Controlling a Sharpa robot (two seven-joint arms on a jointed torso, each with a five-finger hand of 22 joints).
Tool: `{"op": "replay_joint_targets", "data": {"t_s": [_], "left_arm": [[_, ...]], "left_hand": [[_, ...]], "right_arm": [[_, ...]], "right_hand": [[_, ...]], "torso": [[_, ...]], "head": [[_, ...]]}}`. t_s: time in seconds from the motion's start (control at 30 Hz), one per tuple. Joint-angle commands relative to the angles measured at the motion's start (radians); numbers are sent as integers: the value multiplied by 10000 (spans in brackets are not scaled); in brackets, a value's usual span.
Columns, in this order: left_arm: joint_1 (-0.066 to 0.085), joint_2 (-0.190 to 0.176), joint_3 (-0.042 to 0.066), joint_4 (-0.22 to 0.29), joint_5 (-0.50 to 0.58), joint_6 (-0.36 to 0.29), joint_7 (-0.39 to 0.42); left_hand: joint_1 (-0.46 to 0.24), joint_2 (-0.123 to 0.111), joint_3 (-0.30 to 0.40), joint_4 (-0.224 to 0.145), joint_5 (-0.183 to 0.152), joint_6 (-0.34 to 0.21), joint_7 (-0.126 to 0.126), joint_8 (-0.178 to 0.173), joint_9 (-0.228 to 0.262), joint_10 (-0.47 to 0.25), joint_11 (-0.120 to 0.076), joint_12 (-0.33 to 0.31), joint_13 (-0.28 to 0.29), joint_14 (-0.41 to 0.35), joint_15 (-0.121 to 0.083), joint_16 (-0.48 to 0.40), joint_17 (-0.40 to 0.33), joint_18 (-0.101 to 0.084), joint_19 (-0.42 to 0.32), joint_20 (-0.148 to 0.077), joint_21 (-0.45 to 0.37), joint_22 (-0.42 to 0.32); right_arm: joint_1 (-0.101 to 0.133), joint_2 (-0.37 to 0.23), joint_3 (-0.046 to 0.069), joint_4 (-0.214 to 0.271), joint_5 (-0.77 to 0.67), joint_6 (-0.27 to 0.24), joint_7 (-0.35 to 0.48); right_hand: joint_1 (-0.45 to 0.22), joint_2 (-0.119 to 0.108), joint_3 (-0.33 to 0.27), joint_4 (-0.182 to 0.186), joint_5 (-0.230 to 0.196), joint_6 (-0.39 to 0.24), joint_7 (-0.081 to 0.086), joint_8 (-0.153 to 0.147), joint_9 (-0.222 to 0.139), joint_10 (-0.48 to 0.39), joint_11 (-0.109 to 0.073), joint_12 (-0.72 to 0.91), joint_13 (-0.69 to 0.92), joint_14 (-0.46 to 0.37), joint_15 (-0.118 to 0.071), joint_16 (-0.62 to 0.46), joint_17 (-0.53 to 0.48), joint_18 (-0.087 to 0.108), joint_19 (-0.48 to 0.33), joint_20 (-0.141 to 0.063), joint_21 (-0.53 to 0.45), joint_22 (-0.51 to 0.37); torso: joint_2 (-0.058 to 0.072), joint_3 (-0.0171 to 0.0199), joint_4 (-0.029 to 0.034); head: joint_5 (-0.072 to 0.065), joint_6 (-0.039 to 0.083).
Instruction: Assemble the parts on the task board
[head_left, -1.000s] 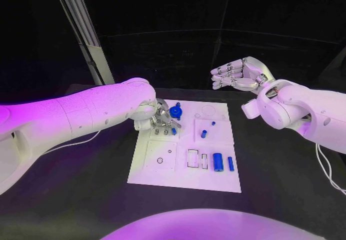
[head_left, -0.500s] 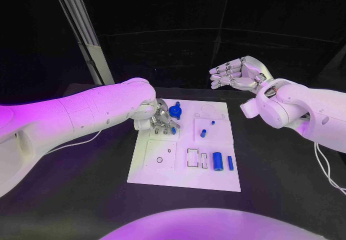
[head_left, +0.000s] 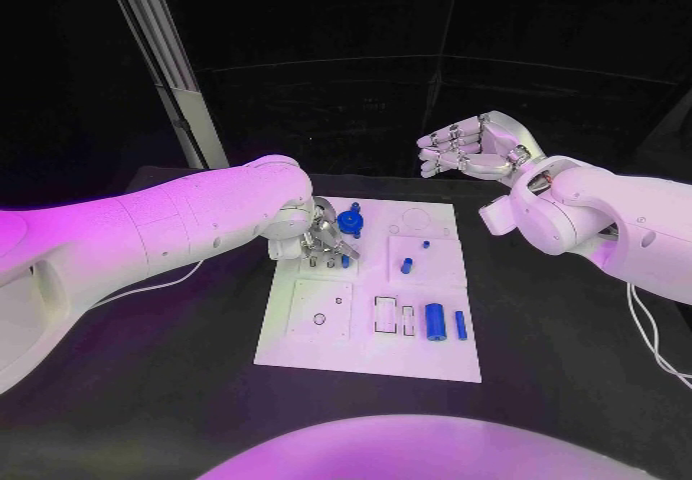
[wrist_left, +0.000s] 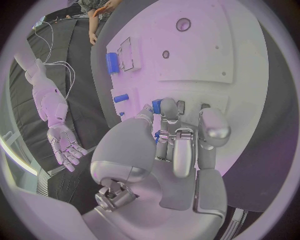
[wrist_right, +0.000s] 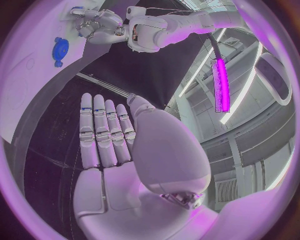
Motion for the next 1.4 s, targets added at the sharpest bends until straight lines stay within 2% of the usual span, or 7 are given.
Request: {"op": "replay_joint_targets", "data": {"t_s": [0.03,0.27,0.37,0.77,1.07,1.2,1.4], "left_arm": [[8,18,4,12,-166,92,62],[1,29,4,42,-340,19,214],[0,-15,4,96,-358,-129,335],[11,-632,6,849,-373,-893,652],[16,-1104,3,1448,-377,-1393,844],[14,-1358,1,1697,-538,-1767,1036],[10,-1617,-3,1878,-874,-2075,1132]], "left_hand": [[260,-20,147,-145,39,-110,-27,65,45,-65,-5,20,7,997,-74,36,2300,-167,19,-9,25,1],[996,-25,1018,-677,77,-244,-65,-49,140,-159,-45,-123,-54,990,-120,23,2273,-160,-6,-53,-5,1],[1358,-111,1949,-1002,808,-362,-36,-186,166,-216,-29,-288,-143,984,-131,12,2249,-153,-26,-72,-39,-12],[165,-1366,6248,-1763,994,-461,50,49,747,66,31,-499,-320,982,-44,6,2236,-162,-1,3,-16,105],[-131,-1593,6794,-2083,1175,-447,23,174,932,156,0,-475,-317,1003,-67,46,2321,-186,53,-4,65,216],[-317,-1767,6954,-2231,1880,-393,6,250,1032,283,-22,-398,-228,1027,-86,94,2425,-203,105,-21,138,304],[-375,-1830,7007,-2316,2028,-350,-16,274,1070,390,-43,-313,-110,1054,-100,147,2544,-222,156,-33,218,394]], "right_arm": [[22,24,9,-2,37,146,50],[22,52,9,-33,37,199,29],[22,58,9,-44,37,224,19],[21,88,7,-125,37,354,-29],[20,132,5,-207,37,418,-44],[20,136,4,-233,37,433,-49],[19,132,2,-259,37,434,-46]], "right_hand": [[-114,-24,-1,-62,27,-54,-6,-41,-13,-14,36,-49,-5,-69,30,-30,-17,27,26,51,-49,-17],[-137,-19,-5,-70,34,-71,2,-43,-13,-25,43,-53,-5,-84,38,-31,-46,27,29,59,-77,-36],[-144,-18,-5,-78,43,-81,6,-44,-14,-33,46,-55,-5,-93,42,-32,-62,27,30,63,-92,-47],[-187,-19,-18,-107,60,-126,25,-45,-15,-70,66,-66,-5,-141,63,-35,-130,25,33,82,-157,-91],[-202,-18,-23,-112,61,-137,30,-45,-15,-79,71,-67,-4,-152,68,-35,-147,25,34,87,-174,-103],[-238,-10,-34,-114,66,-153,39,-43,-14,-90,79,-67,-3,-169,77,-33,-177,25,37,96,-203,-123],[-239,-10,-34,-114,66,-153,39,-43,-14,-91,79,-67,-3,-169,77,-33,-178,25,37,97,-204,-124]], "torso": [[-1,1,-3],[-5,3,-10],[-6,2,2],[-24,15,40],[-4,13,0],[-7,10,8],[1,5,1]], "head": [[-6,8],[-11,2],[-19,-3],[-4,7],[70,33],[54,36],[63,21]]}}
